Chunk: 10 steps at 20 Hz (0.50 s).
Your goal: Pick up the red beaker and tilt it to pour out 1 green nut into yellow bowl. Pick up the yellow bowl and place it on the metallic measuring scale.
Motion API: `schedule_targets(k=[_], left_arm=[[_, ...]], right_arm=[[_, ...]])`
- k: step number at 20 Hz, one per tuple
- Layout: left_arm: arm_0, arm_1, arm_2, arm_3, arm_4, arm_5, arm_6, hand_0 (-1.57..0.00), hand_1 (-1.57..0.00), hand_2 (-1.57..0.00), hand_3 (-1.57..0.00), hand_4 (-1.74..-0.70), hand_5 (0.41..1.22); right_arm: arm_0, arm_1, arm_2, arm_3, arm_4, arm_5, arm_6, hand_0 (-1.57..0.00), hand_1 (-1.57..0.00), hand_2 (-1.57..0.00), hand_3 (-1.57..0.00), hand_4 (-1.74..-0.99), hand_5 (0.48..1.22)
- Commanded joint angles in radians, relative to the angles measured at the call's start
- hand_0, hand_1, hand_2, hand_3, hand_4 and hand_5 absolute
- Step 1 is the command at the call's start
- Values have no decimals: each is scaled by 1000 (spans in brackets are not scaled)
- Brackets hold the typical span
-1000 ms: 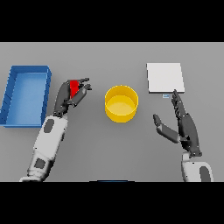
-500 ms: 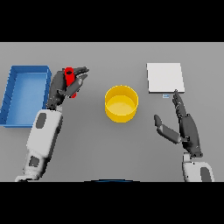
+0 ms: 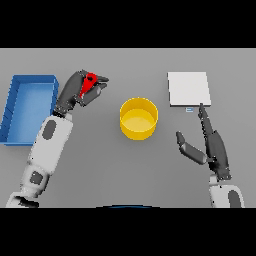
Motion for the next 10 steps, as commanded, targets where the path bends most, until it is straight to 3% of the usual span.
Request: schedule_targets(k=[1,10], left_arm=[[-13,18,-24,1,-34,-11,18,-1566,-1566,-1567,-1565,-1735,1120],[-175,96,-297,22,-367,-129,156,-1570,-1570,-1570,-1570,-1740,1174]], right_arm=[[-11,8,3,11,2,-3,13,1,1,1,1,-1194,658],[1,13,12,-20,-4,8,23,1,1,1,1,-1183,671]])
